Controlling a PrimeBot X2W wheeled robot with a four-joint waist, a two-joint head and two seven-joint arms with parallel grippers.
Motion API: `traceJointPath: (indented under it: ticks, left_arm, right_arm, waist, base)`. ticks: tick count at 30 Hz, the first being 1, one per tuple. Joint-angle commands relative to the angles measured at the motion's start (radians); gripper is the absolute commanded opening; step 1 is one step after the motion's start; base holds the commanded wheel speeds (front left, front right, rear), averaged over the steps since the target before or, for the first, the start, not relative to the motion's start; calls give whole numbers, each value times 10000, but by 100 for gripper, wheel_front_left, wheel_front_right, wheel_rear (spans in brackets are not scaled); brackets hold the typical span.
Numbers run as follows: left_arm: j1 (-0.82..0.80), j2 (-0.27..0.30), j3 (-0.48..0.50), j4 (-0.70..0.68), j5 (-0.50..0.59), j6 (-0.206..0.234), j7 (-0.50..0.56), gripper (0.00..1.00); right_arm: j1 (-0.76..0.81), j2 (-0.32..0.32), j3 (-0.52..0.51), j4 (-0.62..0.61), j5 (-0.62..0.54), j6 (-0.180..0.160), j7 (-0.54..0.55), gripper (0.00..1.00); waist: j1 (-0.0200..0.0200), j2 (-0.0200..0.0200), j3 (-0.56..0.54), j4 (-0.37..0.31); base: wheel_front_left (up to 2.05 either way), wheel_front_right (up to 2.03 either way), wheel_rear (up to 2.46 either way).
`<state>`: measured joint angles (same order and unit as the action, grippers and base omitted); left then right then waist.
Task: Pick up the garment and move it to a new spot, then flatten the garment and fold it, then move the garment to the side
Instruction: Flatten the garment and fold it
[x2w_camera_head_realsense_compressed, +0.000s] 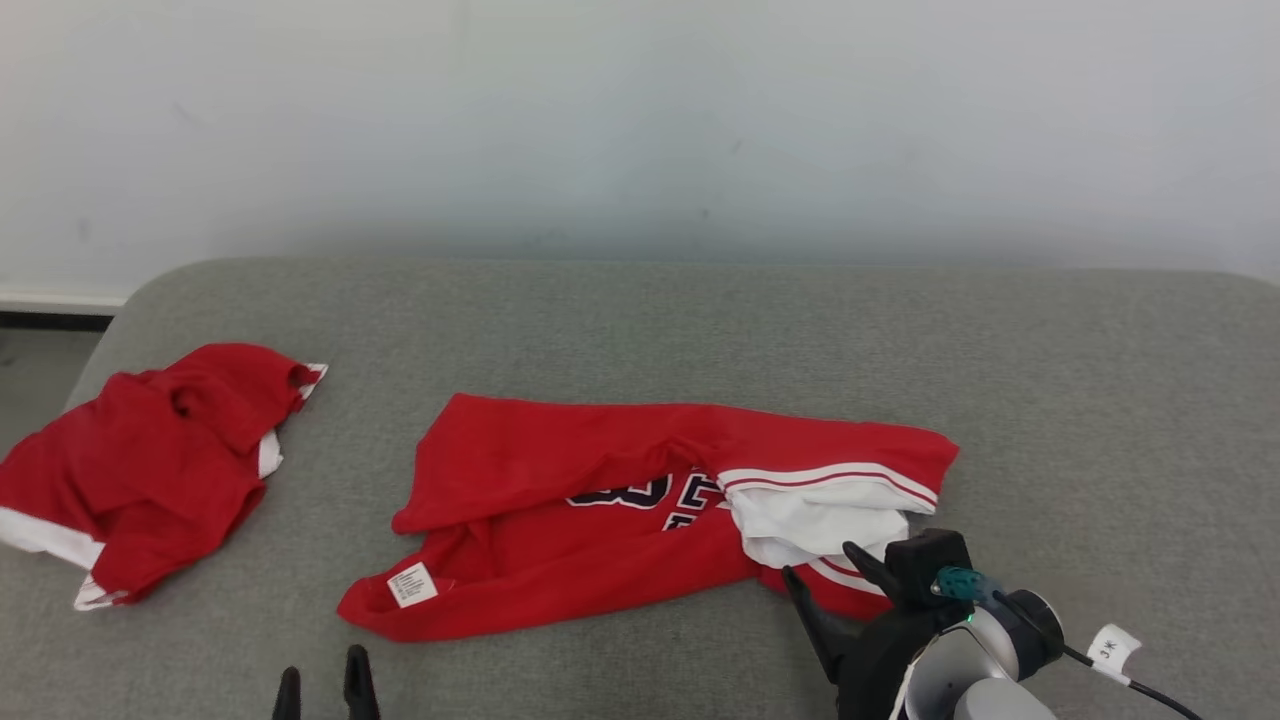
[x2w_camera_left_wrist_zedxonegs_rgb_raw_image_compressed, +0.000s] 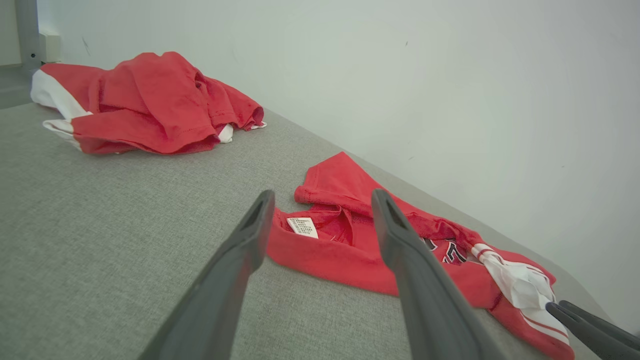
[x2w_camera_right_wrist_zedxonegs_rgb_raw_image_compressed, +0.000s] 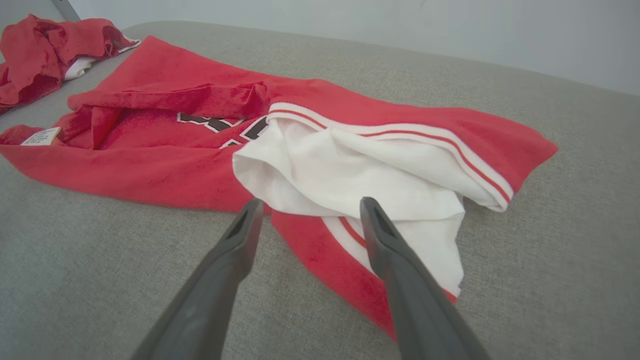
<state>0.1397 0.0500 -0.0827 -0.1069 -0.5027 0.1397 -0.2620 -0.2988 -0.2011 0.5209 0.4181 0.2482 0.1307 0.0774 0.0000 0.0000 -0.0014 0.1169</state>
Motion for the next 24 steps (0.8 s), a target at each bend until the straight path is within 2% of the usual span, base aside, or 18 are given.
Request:
traceJointPath:
  ticks: [1, 7, 8, 9, 10, 11, 17, 20, 24]
  left_arm:
    - [-47, 9, -103, -65, 184, -87, -41, 100]
    - [-242, 12, -644, -112, 897, -735, -43, 100]
    - [-263, 12, -730, -125, 1031, -834, -43, 100]
    - [-286, 7, -786, -122, 1104, -917, -43, 100]
    - [-311, 9, -819, -113, 1128, -947, -43, 100]
    - [-336, 12, -838, -117, 1155, -1011, -43, 100]
    - [-236, 10, -922, -21, 1251, -1096, -43, 100]
    - [-138, 10, -921, 18, 1214, -1096, -43, 100]
    - [-49, 8, -979, 75, 1107, -1116, -43, 100]
  right_arm:
    - [-125, 46, 41, 133, 111, 1, -93, 100]
    - [-703, 108, 146, 1241, 106, 1, -378, 100]
    - [-782, 117, 56, 1406, 91, 1, -438, 96]
    - [-827, 136, -26, 1536, 56, 1, -490, 48]
    - [-878, 171, -89, 1652, 19, 1, -556, 33]
    - [-943, 209, -139, 1722, -25, 1, -651, 0]
    - [-809, 288, -526, 1536, -133, 1, -925, 0]
    - [-612, 182, -796, 928, -241, 1, -762, 0]
    - [-775, -315, -1170, -246, -449, 1, -156, 0]
  waist:
    - [0, 0, 237, 840]
    - [0, 0, 515, 1412]
    - [0, 0, 543, 1474]
    - [0, 0, 563, 1526]
    - [0, 0, 578, 1563]
    - [0, 0, 583, 1583]
    - [0, 0, 411, 1533]
    - [0, 0, 270, 1413]
    - [0, 0, 178, 1229]
  base:
    - [0, 0, 0]
    - [0, 0, 0]
    - [0, 0, 0]
    - [0, 0, 0]
    - [0, 0, 0]
    - [0, 0, 0]
    - [0, 0, 0]
    - [0, 0, 0]
    - [0, 0, 0]
